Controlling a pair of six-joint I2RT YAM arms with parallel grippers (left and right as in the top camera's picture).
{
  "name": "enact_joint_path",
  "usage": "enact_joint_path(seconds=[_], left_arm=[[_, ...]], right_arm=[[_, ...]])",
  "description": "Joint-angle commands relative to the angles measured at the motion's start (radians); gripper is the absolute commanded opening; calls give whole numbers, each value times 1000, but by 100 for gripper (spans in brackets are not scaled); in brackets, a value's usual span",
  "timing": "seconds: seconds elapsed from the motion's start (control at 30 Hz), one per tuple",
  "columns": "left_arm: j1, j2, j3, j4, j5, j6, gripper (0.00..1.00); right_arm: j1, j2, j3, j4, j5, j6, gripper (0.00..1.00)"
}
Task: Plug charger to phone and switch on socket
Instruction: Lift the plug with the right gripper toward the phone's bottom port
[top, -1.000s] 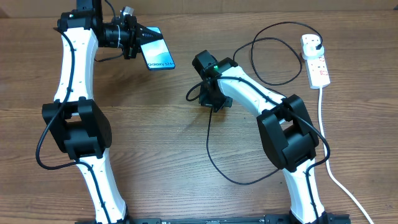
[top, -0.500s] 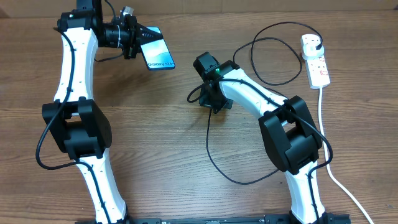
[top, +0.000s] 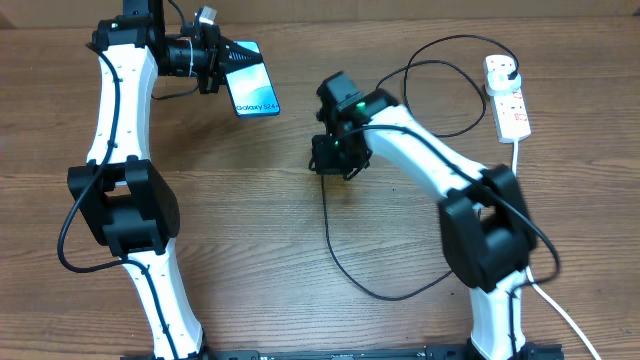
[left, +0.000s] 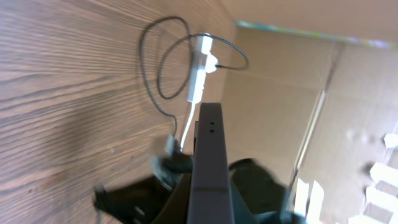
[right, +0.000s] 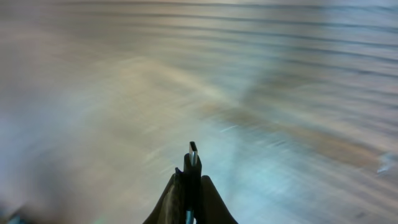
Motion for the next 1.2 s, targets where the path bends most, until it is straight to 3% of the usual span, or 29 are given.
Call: enact_joint_path(seconds=[0.0, 0.3, 0.67, 0.93, 1.17], left_arm=[[0, -14, 15, 1, 156, 135, 4], [0, -14, 15, 5, 179, 182, 4], [-11, -14, 15, 5, 179, 182, 4], [-41, -14, 15, 8, 179, 163, 4], [-45, -14, 15, 84, 179, 64, 4]], right_arm=[[-43, -108, 3, -15, -332, -176, 4], [-89, -119, 2, -85, -809, -359, 4], [-84, -119, 2, -42, -977, -378, 4], [-84, -118, 2, 114, -986, -202, 4], [-84, -117, 2, 208, -930, -50, 4]])
